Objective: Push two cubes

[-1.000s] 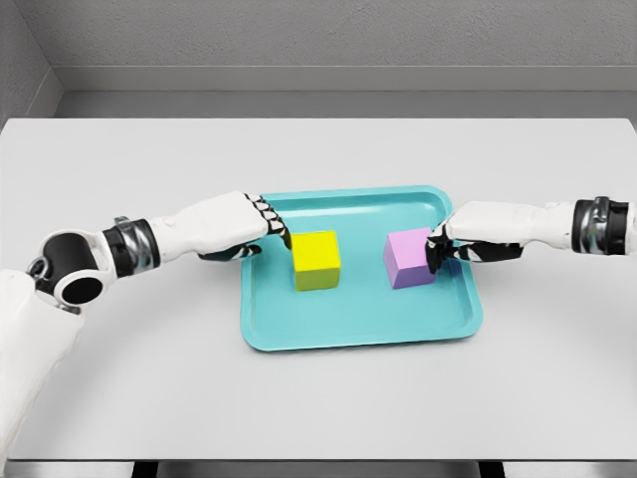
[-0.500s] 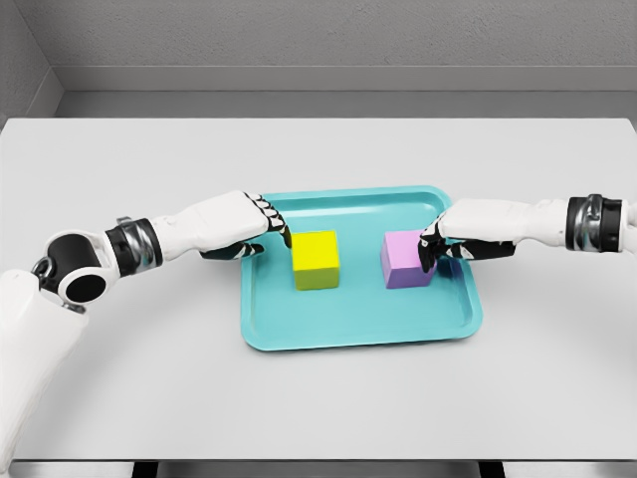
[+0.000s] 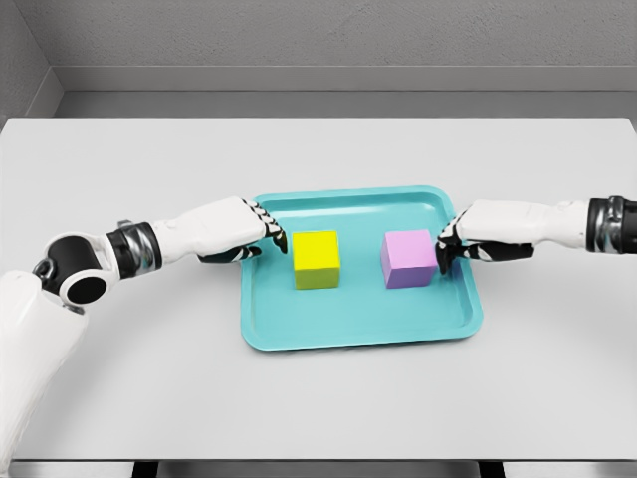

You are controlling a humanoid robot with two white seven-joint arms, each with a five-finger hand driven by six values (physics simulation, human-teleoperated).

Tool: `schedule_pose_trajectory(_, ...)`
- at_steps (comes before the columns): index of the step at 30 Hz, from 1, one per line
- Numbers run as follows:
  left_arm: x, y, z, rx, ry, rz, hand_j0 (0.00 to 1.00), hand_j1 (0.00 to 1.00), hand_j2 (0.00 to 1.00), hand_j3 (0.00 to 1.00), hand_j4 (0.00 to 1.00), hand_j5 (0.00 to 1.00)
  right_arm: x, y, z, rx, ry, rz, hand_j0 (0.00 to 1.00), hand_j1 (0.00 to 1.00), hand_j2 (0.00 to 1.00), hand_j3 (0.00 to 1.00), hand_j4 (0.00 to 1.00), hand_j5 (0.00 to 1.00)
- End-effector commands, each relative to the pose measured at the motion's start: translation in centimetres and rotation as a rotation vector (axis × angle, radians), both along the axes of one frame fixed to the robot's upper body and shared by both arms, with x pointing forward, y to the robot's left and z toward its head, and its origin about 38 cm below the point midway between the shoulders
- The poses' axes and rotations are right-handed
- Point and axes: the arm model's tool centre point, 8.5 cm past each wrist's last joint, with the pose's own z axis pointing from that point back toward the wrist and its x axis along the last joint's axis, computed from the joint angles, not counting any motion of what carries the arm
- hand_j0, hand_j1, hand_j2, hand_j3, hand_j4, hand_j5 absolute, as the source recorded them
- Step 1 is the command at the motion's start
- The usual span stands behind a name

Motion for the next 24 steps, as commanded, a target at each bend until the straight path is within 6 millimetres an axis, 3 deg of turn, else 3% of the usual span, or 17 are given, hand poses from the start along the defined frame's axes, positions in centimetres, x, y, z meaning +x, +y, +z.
schedule_pose_trajectory(1, 0.0, -0.1, 0.0, -0.008, 0.002, 0.000, 0.57, 0.57, 0.57, 0.57, 0.57, 0.57, 0.3, -0.5, -0.5, -0.007, 0.012, -0.025, 0.40, 0.40, 0.40, 0.40, 0.40, 0.40)
schedule_pose_trajectory(9, -0.2, -1.1, -0.3, -0.015, 0.010, -0.016, 0.57, 0.57, 0.57, 0.57, 0.57, 0.57, 0.6, 0.2, -2.0, -0.026, 0.029, -0.025, 0.38, 0.38, 0.38, 0.38, 0.38, 0.38)
schedule_pose_trajectory(24, -0.3, -2.3, -0.5, -0.021, 0.010, -0.035, 0.56, 0.56, 0.56, 0.56, 0.56, 0.56, 0.8, 1.5, -2.2, -0.008, 0.027, -0.005, 0.37, 0.37, 0.37, 0.37, 0.37, 0.37)
